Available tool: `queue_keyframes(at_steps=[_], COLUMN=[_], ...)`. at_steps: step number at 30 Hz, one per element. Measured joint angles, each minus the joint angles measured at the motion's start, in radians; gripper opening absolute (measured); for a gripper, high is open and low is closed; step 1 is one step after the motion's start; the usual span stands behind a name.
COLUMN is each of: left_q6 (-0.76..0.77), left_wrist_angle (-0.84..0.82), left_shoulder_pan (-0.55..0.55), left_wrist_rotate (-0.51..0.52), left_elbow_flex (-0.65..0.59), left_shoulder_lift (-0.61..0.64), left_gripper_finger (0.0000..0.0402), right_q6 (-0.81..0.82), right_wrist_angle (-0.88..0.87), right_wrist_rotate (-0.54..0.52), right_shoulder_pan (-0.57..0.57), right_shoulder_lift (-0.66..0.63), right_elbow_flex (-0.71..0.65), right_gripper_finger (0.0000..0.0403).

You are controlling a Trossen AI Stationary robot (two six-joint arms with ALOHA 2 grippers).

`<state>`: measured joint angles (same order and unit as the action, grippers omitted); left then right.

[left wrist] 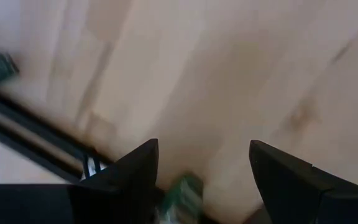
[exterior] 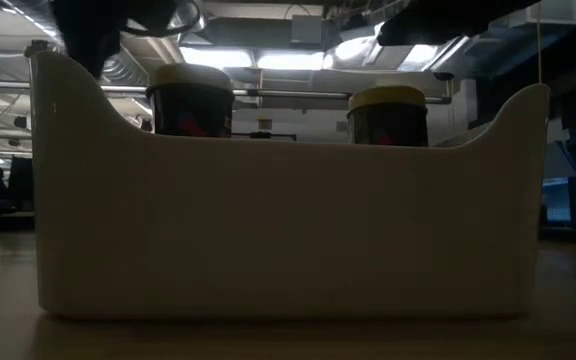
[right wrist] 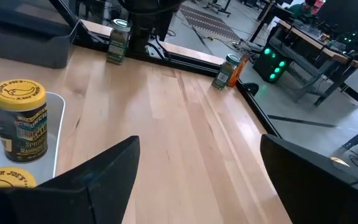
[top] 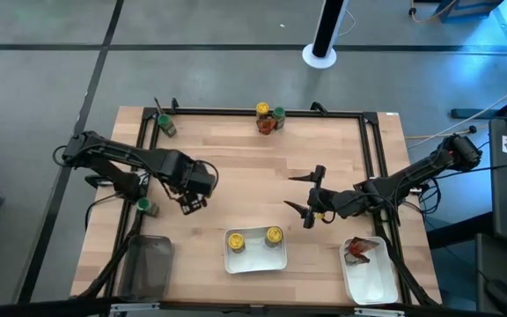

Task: Sort spices by type
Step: Put the bottom left green seasoning bottle into the black bin

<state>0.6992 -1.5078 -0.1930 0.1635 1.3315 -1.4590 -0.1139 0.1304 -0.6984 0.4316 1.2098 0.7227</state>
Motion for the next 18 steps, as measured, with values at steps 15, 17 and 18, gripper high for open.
queue_keyframes(at_steps=[15, 17, 18], left_q6=[0.045, 0.09, 0.105], left_wrist_angle=[-0.058, -0.036, -0.018], left_shoulder_pan=[-0.227, -0.241, -0.244], left_wrist_rotate=[-0.064, -0.06, -0.059], left_elbow_flex=[0.0, 0.0, 0.0], left_shoulder_lift=[0.0, 0.0, 0.0], left_gripper_finger=[0.0234, 0.0234, 0.0234], right_q6=[0.0, 0.0, 0.0], right_wrist_angle=[-0.008, -0.011, -0.018], right_wrist_rotate=[0.028, 0.028, 0.028], right_shoulder_pan=[0.0, 0.0, 0.0], right_shoulder_lift=[0.0, 0.0, 0.0], right_elbow_flex=[0.0, 0.0, 0.0], right_gripper_finger=[0.0331, 0.0331, 0.0331])
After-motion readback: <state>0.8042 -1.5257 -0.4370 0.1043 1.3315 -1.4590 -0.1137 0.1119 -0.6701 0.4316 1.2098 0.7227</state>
